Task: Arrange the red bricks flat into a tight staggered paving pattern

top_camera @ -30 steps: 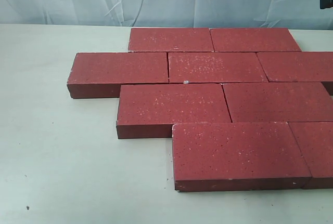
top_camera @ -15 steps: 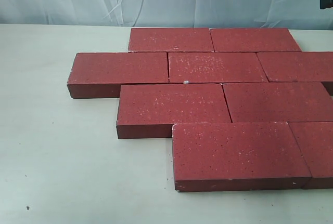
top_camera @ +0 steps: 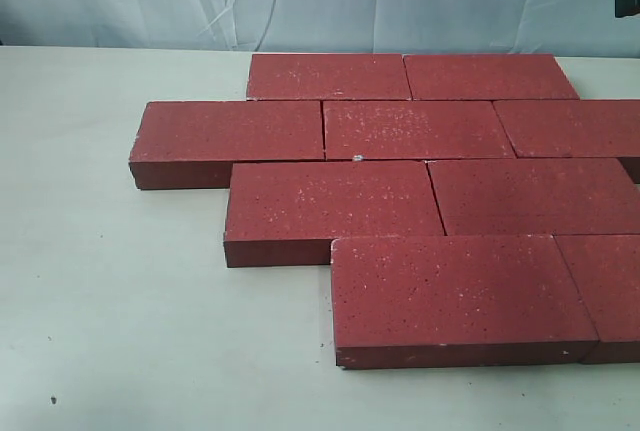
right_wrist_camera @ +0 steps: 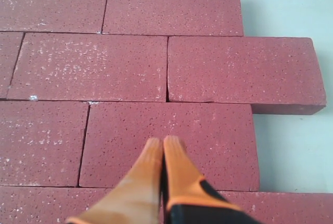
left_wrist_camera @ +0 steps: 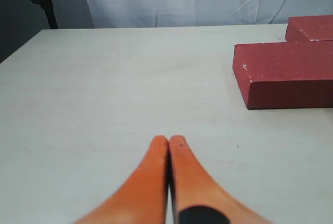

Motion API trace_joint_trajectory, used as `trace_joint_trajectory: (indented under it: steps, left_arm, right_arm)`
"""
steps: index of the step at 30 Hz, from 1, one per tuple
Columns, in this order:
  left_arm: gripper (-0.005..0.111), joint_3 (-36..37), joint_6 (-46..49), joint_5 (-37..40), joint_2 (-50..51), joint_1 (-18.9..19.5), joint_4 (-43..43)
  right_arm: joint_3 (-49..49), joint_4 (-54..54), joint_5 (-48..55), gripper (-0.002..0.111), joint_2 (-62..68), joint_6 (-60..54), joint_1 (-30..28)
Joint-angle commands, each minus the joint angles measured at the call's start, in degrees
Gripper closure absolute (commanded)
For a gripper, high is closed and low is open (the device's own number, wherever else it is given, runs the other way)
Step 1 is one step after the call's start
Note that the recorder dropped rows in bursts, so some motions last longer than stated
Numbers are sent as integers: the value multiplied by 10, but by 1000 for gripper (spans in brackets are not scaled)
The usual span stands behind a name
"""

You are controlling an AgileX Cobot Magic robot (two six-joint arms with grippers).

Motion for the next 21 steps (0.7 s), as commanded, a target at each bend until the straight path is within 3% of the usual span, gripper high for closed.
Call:
trace_joint_trajectory:
  steps: [1, 21]
  left_arm:
    - [107, 3, -4, -8, -3, 2, -5]
    - [107, 3, -4, -11, -3, 2, -3]
  right_arm:
    - [0, 0, -5, 109, -3, -2, -3]
    - [0, 0, -5, 109, -3, -2, -3]
